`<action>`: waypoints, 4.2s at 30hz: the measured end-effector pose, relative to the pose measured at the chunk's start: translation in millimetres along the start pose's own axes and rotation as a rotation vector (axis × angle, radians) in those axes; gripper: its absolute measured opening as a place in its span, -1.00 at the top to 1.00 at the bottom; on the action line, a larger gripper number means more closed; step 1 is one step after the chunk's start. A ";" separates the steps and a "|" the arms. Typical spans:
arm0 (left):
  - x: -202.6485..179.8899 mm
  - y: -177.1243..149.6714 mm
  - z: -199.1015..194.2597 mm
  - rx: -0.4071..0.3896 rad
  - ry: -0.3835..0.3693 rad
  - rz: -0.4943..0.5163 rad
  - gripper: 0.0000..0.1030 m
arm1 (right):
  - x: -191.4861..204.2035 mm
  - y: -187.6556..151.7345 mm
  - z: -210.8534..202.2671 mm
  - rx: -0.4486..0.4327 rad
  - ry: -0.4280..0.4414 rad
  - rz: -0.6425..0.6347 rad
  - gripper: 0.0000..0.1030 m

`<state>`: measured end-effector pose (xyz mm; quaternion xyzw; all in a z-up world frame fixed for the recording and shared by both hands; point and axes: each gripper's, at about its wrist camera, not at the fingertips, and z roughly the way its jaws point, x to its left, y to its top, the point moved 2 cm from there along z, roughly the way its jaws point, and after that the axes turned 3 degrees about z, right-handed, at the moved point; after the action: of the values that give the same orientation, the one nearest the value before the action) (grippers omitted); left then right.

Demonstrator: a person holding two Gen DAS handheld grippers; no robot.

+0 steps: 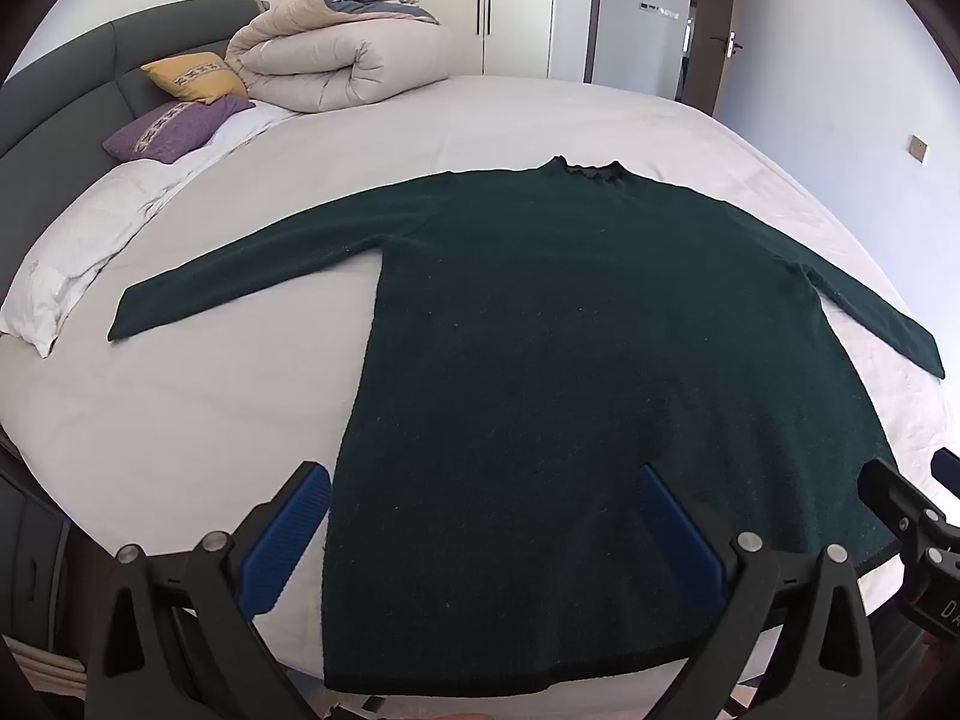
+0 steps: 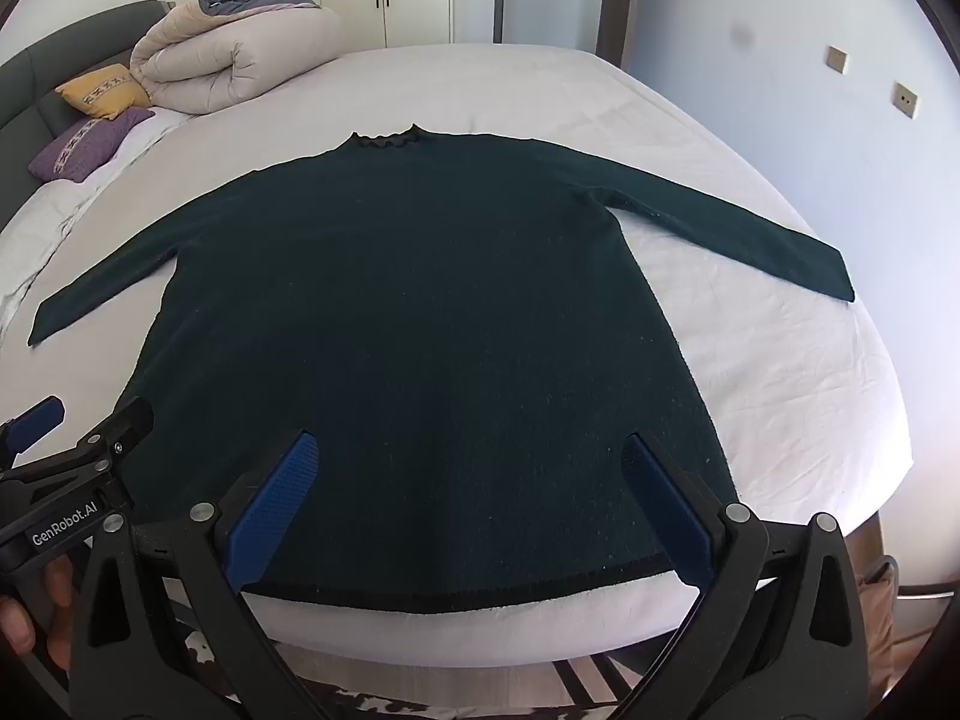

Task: Fold small clothes

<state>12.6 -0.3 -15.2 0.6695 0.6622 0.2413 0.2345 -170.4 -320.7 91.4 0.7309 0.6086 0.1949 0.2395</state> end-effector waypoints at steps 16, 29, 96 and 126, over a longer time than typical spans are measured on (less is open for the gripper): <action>3.5 -2.8 -0.6 0.000 0.003 -0.005 -1.00 | -5.9 -11.8 6.4 0.001 -0.001 -0.007 -1.00; 1.8 -3.6 2.0 0.005 0.001 -0.008 -1.00 | 4.9 -3.1 0.6 0.006 -0.013 -0.015 -1.00; -0.2 -7.2 4.2 0.022 -0.006 -0.013 -1.00 | 8.2 -9.6 1.3 0.018 -0.016 -0.024 -1.00; -15.7 -3.6 11.2 0.012 0.026 0.023 -1.00 | -10.0 -10.4 15.6 0.040 0.005 0.028 -1.00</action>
<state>16.9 -15.8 -26.4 0.6752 0.6591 0.2485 0.2190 -171.5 -330.7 72.7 0.7435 0.6027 0.1877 0.2208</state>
